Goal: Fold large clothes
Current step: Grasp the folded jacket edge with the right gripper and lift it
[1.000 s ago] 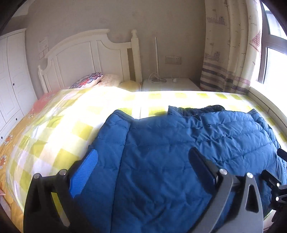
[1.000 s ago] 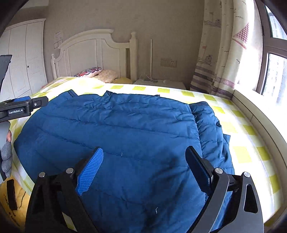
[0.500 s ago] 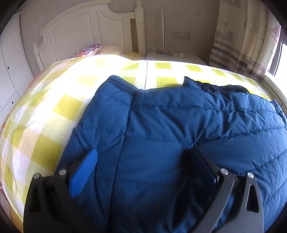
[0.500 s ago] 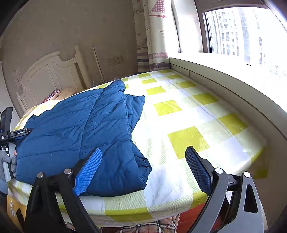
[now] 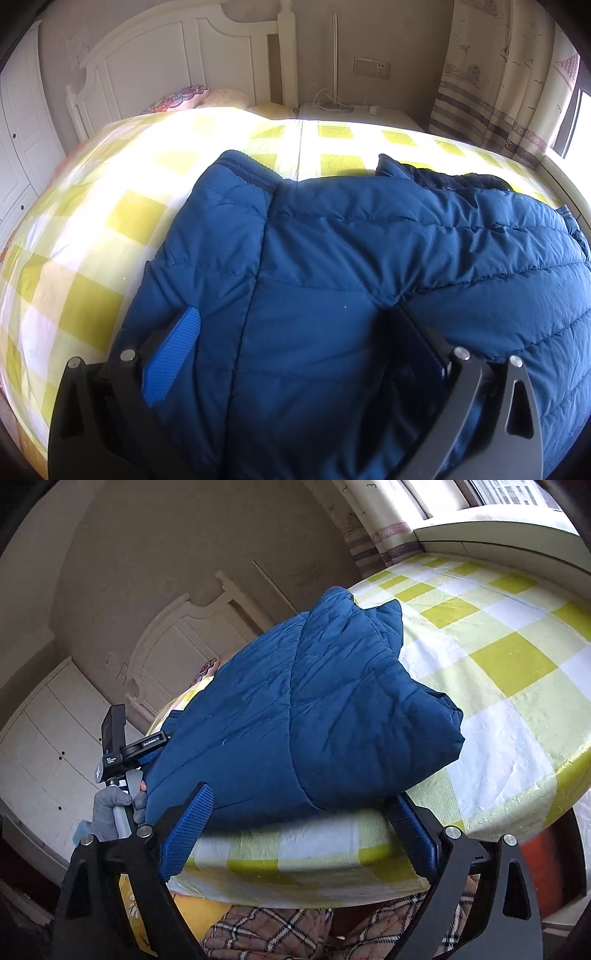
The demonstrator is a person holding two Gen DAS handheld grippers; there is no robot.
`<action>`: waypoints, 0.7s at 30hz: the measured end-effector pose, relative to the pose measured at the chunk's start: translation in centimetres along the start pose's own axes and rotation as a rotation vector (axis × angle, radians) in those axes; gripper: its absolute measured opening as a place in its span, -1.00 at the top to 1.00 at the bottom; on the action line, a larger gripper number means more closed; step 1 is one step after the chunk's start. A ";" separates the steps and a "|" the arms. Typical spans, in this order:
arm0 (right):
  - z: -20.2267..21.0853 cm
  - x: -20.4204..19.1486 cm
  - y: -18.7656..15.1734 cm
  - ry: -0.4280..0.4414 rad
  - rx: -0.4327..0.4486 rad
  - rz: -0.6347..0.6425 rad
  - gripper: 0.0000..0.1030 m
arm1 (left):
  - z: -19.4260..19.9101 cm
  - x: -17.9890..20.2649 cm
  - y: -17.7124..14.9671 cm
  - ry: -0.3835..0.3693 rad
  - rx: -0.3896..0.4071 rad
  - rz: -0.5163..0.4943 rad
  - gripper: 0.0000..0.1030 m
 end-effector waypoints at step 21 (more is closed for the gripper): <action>-4.4 -0.6 6.7 0.107 0.249 -0.198 0.36 | 1.9 1.2 0.4 0.070 0.081 -0.042 -0.94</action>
Point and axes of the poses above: each gripper's, at about its wrist camera, not at the fingertips, and z roughly against the way its jaws point, x to its right, y to its top, the point moved 9 cm from there along -z, roughly the way its jaws point, and after that the axes turned 7 degrees about y, right-handed, at the moved point
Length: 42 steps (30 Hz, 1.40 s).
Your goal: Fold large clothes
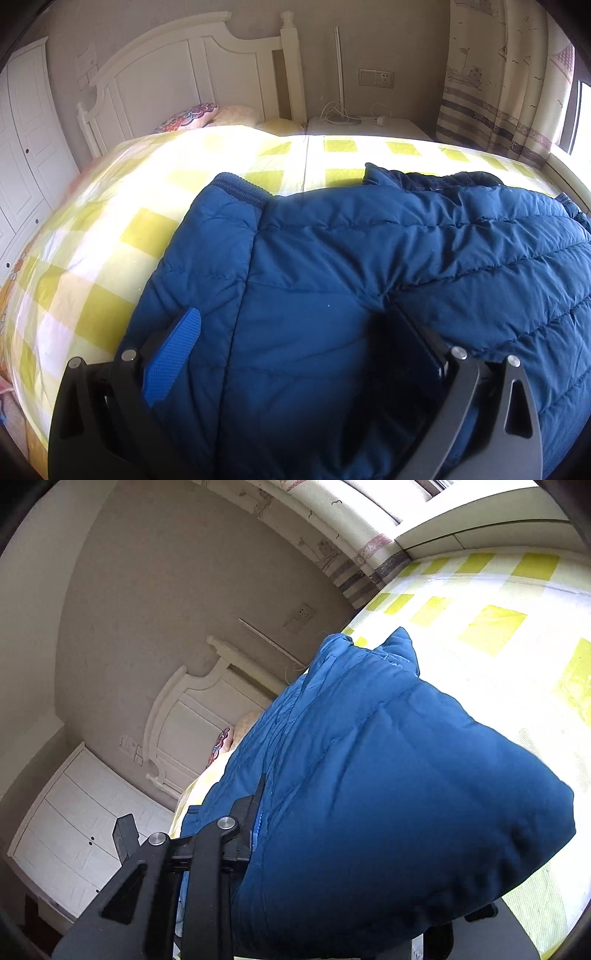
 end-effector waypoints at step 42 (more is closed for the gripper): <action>-9.3 -25.1 -19.5 -0.442 -0.222 1.687 0.33 | 10.2 -13.5 -7.3 -0.638 0.080 0.561 -0.92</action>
Point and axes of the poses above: each gripper's, at about its wrist camera, not at the fingertips, and z roughly against the way its jaws point, x to its right, y to its top, the point moved 9 cm from there along -z, roughly the way its jaws point, and after that the axes turned 7 degrees about y, right-handed, at the moved point
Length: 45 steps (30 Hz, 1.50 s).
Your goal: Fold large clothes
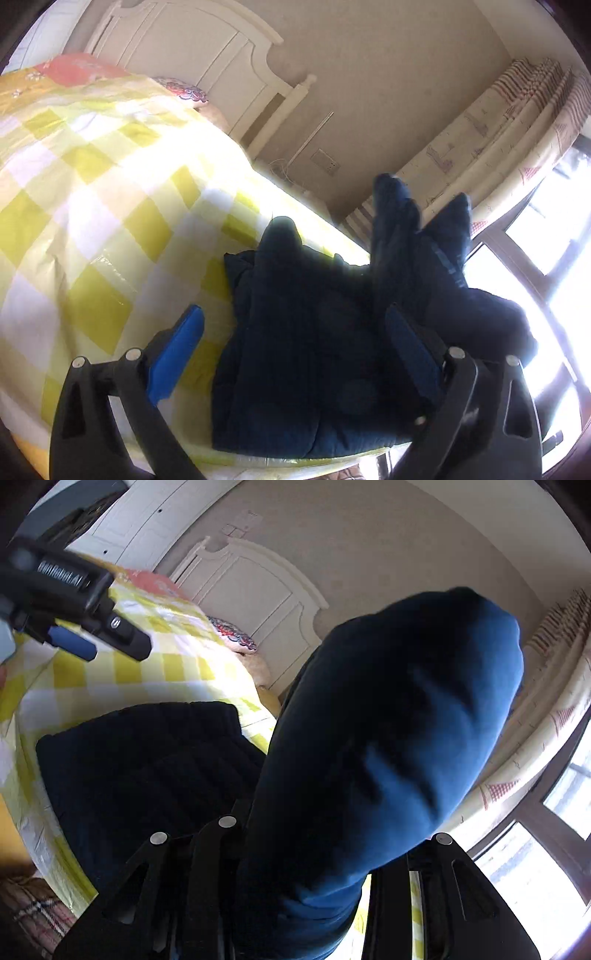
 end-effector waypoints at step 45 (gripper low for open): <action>3.3 -2.2 -16.4 0.284 0.081 -0.554 0.21 | -12.7 8.6 3.1 0.001 -0.280 -0.379 0.60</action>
Point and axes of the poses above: each gripper's, at about its wrist camera, not at the fingertips, and z roughly against the way its jaws point, x to its right, y to its top, the point moved 9 cm from there along -z, roughly the way its jaws point, and after that the axes turned 7 degrees about y, right-handed, at the moved point
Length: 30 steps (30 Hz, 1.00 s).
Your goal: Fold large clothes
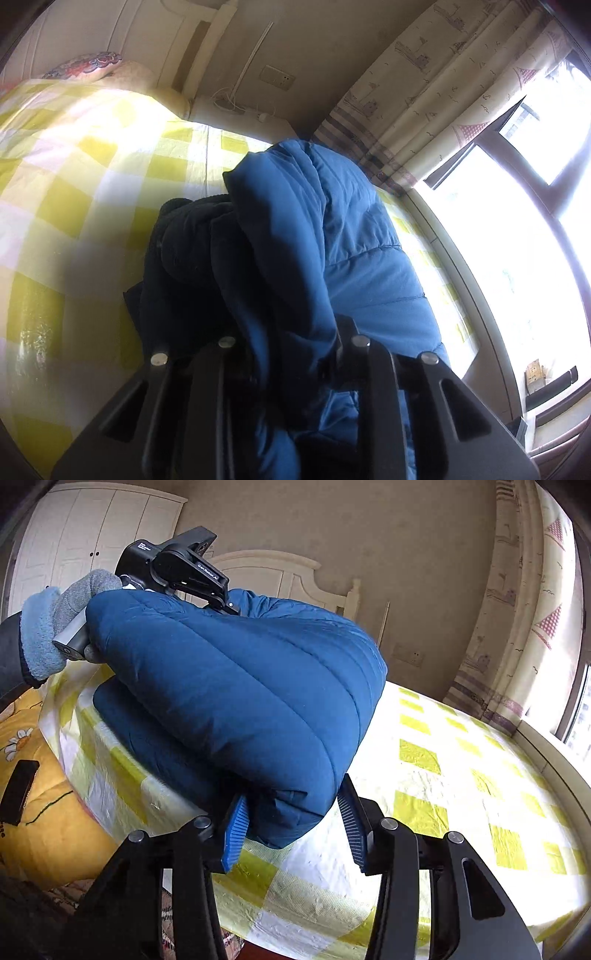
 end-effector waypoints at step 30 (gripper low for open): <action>-2.1 -10.3 15.0 0.188 0.136 0.119 0.07 | -0.5 -5.3 -2.7 0.005 0.104 -0.004 0.34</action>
Point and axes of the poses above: each gripper's, at about its wrist camera, not at the fingertips, and z roughly against the way its jaws point, x to its right, y to its top, the point moved 9 cm from there along -z, roughly the way its jaws point, and after that the axes turned 7 degrees about y, right-handed, at the moved point
